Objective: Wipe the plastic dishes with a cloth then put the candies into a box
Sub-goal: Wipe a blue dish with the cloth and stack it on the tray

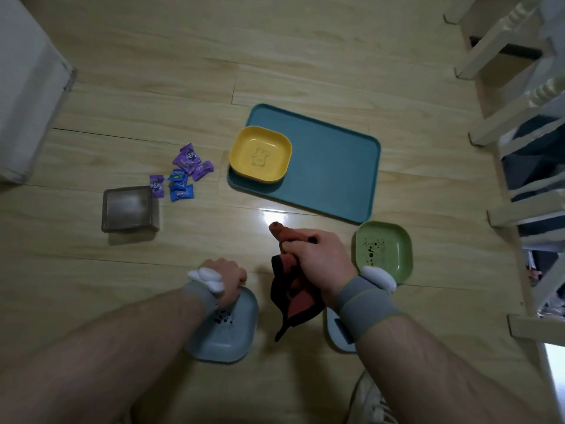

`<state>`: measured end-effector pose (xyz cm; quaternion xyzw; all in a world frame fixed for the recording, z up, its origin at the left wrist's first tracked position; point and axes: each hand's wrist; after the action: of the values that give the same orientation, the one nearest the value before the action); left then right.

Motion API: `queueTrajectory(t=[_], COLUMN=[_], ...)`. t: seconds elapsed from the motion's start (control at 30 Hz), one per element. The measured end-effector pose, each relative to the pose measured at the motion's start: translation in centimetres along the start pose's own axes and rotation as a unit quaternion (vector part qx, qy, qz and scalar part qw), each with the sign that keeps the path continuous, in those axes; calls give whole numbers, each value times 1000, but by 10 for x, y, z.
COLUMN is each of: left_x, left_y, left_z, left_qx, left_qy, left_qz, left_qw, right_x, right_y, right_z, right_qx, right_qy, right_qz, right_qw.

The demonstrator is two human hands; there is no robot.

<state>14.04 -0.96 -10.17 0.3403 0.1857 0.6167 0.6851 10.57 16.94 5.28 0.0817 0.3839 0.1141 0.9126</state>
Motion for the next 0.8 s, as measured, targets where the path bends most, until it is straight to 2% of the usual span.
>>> queueTrajectory(t=[0.13, 0.33, 0.53, 0.67, 0.8], left_x=[-2, -7, -3, 14, 30], left_y=[-1, 27, 88, 138, 177], left_z=[-3, 8, 56, 119, 174], left_qx=[-38, -40, 60, 167, 195], left_qy=[15, 27, 65, 71, 75], left_qz=[-8, 28, 159, 263, 423], left_qw=[999, 998, 983, 947, 882], right_x=[0, -16, -62, -102, -136], right_y=[-3, -4, 7, 25, 50], right_z=[-6, -2, 40, 100, 161], right_qx=[0, 6, 15, 22, 8], right_qy=[-7, 12, 97, 167, 232], right_qz=[-14, -29, -18, -18, -80], right_qw=[1000, 999, 995, 985, 969])
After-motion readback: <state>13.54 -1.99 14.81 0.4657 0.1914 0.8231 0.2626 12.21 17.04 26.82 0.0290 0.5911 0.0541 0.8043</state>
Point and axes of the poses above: each hand's wrist, its own z-axis away from the middle knuckle, its own y-axis out of the back of the hand, x = y × z, and after that the axes turned 5 degrees about x, right-handed
